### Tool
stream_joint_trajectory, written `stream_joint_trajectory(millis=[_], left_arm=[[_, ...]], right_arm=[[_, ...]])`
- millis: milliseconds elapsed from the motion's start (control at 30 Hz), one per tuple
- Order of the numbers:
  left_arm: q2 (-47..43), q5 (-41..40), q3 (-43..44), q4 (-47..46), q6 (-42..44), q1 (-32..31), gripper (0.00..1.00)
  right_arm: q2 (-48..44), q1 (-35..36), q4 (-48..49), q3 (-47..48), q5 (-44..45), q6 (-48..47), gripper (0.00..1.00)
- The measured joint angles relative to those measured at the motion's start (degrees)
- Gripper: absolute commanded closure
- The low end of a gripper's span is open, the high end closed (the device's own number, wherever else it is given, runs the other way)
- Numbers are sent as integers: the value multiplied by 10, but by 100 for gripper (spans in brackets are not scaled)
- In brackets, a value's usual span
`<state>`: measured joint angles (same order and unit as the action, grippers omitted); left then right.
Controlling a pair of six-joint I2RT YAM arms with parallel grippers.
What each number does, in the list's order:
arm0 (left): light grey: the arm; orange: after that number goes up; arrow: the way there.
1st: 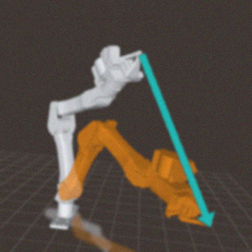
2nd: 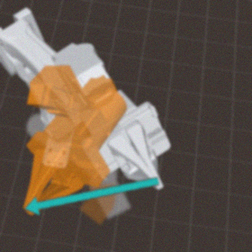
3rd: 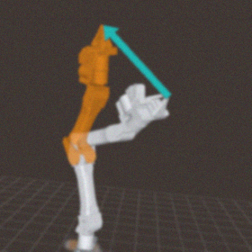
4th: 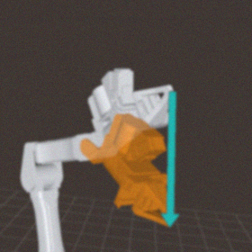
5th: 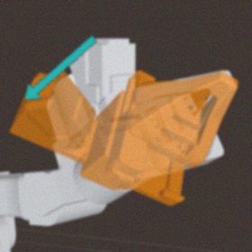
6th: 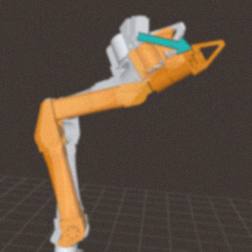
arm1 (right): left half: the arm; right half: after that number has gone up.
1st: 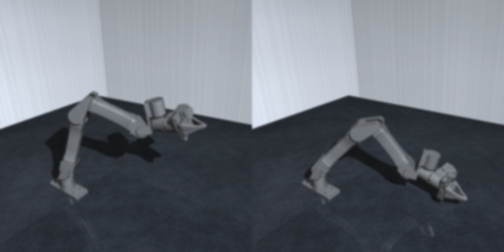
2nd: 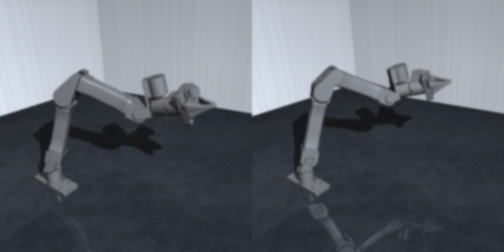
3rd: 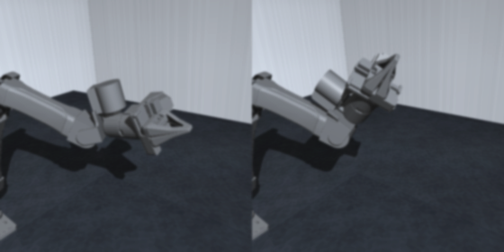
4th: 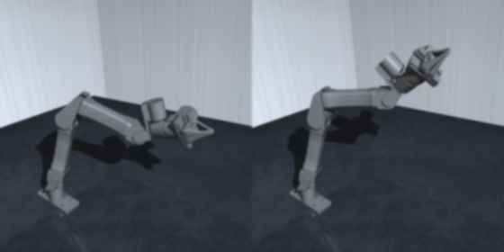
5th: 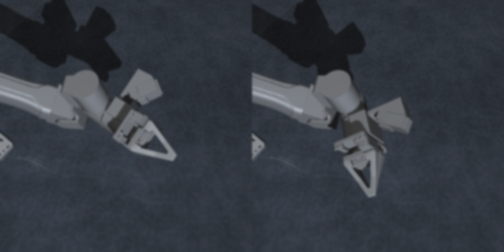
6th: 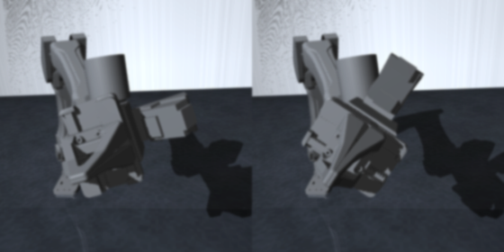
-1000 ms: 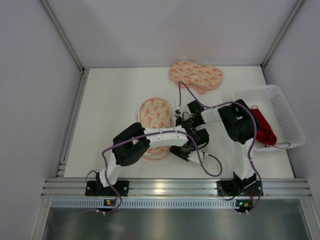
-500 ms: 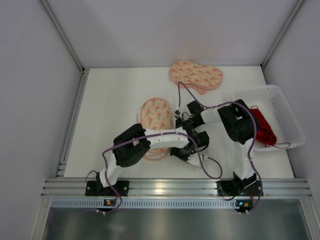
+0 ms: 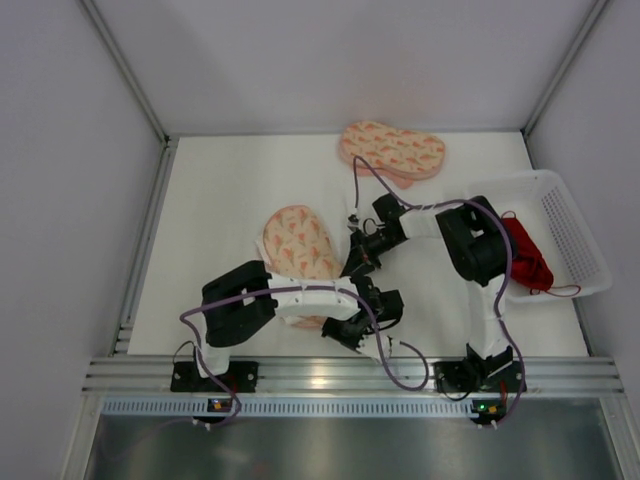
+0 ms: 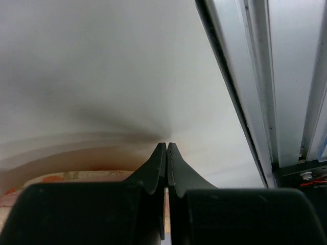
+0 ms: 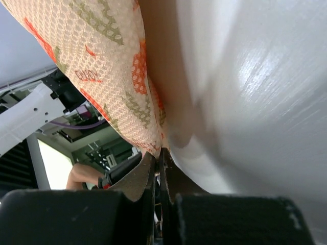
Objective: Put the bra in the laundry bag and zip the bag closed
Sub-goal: Zip the zipper on the laundry bag.
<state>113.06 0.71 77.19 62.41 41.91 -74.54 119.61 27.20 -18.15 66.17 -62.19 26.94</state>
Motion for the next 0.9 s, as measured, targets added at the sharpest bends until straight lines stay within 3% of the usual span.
stream_joint_trajectory(millis=[100, 133, 167, 200, 300, 433, 633, 767, 833, 867, 900], left_arm=[[-35, -10, -42, -26, -1, 1, 100], [-43, -14, -48, -35, -1, 2, 100], [-50, -17, -52, -42, -2, 4, 100], [-52, -17, -52, -49, -3, 8, 100], [-51, -12, -39, -59, -7, 29, 100], [-45, -19, 4, -82, -5, 69, 100], [-26, -37, 53, -132, 3, 111, 100], [-14, -40, 56, -153, 4, 111, 100], [-9, -41, 56, -160, 4, 110, 100], [-7, -41, 56, -162, 4, 110, 100], [-5, -42, 56, -164, 4, 110, 100]], right_arm=[[9, 0, -28, 17, 0, -17, 100], [11, 0, -31, 21, 0, -20, 95], [12, -1, -36, 24, 0, -24, 85], [13, -2, -39, 27, 0, -28, 65], [13, -12, -47, 33, 3, -46, 34], [-8, -38, -64, 21, 0, -68, 24], [-27, -56, -59, -19, -18, -67, 24], [-26, -50, -21, -26, -26, -30, 33], [-21, -45, -5, -26, -27, -13, 51], [-16, -41, 2, -26, -28, -6, 67], [-12, -38, 6, -26, -29, -1, 75]])
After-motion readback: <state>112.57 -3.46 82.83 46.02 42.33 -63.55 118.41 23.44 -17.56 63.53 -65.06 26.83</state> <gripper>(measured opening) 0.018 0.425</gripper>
